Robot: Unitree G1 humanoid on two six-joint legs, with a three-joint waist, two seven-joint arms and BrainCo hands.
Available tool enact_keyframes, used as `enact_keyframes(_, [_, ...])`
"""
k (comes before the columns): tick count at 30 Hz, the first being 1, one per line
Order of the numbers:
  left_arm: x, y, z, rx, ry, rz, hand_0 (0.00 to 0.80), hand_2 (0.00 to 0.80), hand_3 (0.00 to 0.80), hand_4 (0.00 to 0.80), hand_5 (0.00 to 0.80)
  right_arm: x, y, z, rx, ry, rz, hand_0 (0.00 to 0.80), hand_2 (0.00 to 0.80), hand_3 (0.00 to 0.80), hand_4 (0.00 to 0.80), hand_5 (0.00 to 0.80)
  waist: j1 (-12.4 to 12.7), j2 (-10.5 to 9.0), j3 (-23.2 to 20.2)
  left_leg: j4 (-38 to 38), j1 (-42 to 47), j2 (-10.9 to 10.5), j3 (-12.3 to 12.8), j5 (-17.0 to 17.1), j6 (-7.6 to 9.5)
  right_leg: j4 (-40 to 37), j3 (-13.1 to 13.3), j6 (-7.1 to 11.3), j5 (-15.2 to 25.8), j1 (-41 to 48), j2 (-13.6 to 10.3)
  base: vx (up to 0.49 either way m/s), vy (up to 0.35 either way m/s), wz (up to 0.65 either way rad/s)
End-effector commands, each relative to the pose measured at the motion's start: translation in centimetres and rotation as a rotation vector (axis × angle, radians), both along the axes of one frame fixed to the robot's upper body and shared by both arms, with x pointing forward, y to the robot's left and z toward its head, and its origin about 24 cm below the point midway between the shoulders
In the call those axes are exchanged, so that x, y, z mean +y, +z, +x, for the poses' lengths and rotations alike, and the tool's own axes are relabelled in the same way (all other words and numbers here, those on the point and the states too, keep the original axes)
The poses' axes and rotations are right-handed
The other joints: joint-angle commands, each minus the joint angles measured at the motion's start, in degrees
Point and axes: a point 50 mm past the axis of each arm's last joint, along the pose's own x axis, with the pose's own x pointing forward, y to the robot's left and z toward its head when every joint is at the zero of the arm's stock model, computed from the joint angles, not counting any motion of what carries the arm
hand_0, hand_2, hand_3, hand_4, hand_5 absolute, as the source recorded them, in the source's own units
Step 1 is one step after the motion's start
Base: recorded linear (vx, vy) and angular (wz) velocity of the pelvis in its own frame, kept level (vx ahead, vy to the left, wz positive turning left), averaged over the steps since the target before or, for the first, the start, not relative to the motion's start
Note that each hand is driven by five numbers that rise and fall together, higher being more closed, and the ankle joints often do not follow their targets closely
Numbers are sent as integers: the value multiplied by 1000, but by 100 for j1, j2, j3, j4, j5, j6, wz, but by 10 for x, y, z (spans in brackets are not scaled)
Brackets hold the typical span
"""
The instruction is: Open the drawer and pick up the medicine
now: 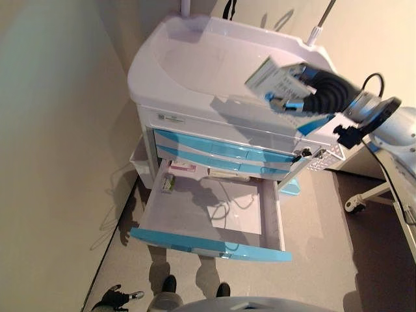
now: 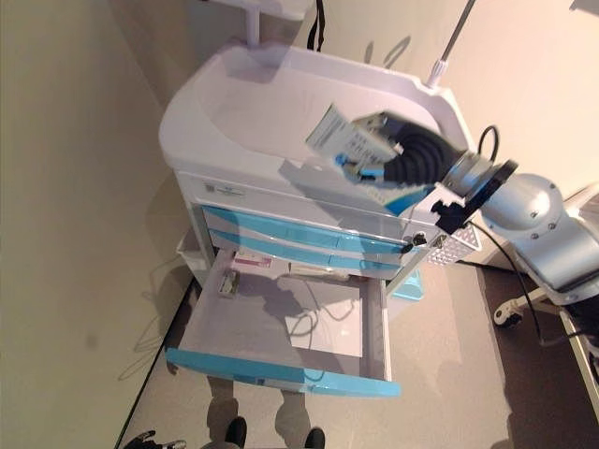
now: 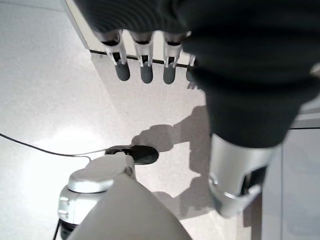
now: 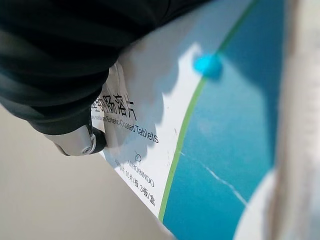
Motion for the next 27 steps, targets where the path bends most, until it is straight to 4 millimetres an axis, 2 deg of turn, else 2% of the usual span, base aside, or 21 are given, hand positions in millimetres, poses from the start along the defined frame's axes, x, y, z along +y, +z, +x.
enact_keyframes(1, [5,-2,-23,75,38,16,0,0,0,0,0,-10,27,7,-126,-72,35,800,800,800,800,800,104,18,-230,0,35,-106,72,-198,-14,387,-90,354,-161,-10,-35,108,-10,-4])
enact_keyframes(5, [6,-4,-39,124,53,21,0,0,0,0,0,-31,45,37,-156,-278,-4,800,800,800,800,800,162,-22,-274,23,155,-105,48,-253,-11,380,-108,322,-212,137,-26,70,-7,0])
enact_keyframes(6, [5,-4,-39,124,55,19,0,0,0,0,0,-30,46,38,-157,-275,-6,800,800,800,800,800,151,-7,-271,22,158,-104,48,-254,-11,379,-108,322,-212,140,-25,44,-11,2])
enact_keyframes(9, [5,-4,-41,131,65,18,0,0,0,0,0,-48,55,66,-165,-466,-24,800,800,800,800,800,198,-28,-255,19,181,-97,41,-256,-11,388,-116,304,-236,169,-2,26,-7,0])
enact_keyframes(10, [5,-4,-42,136,71,14,0,0,0,0,0,-50,55,72,-165,-500,-26,800,800,800,800,800,207,-35,-250,19,182,-91,33,-256,-10,398,-117,300,-247,168,5,34,-21,1])
enact_keyframes(11, [5,-4,-41,133,85,11,0,0,0,0,0,-54,58,87,-165,-597,-39,800,800,800,800,800,247,-45,-221,21,166,-82,21,-248,-8,415,-114,288,-265,155,20,0,0,0])
enact_keyframes(14, [6,-4,-41,133,97,10,0,0,0,0,0,-65,54,105,-136,-745,-20,800,800,800,800,800,312,-54,-167,29,95,-73,-46,-217,3,454,-141,262,-287,99,37,2,-16,6])
enact_keyframes(18, [5,-4,-38,129,99,10,0,0,0,0,0,-70,47,116,-106,-848,-5,800,800,800,800,800,356,-63,-112,23,21,-72,-136,-194,13,467,-172,248,-291,56,41,5,-18,20])
enact_keyframes(21, [7,-3,-32,120,85,22,0,0,0,0,0,-85,36,121,-59,-988,-3,800,800,800,800,800,481,-70,-22,36,-127,-99,-255,-154,25,489,-266,233,-310,-28,44,-12,-22,22])
enact_keyframes(27, [8,-2,-22,99,60,36,0,0,0,0,0,-89,32,122,-54,-1056,-26,800,800,800,800,800,595,-83,145,56,-351,-118,-402,-102,38,495,-366,227,-294,-182,37,-27,-21,23])
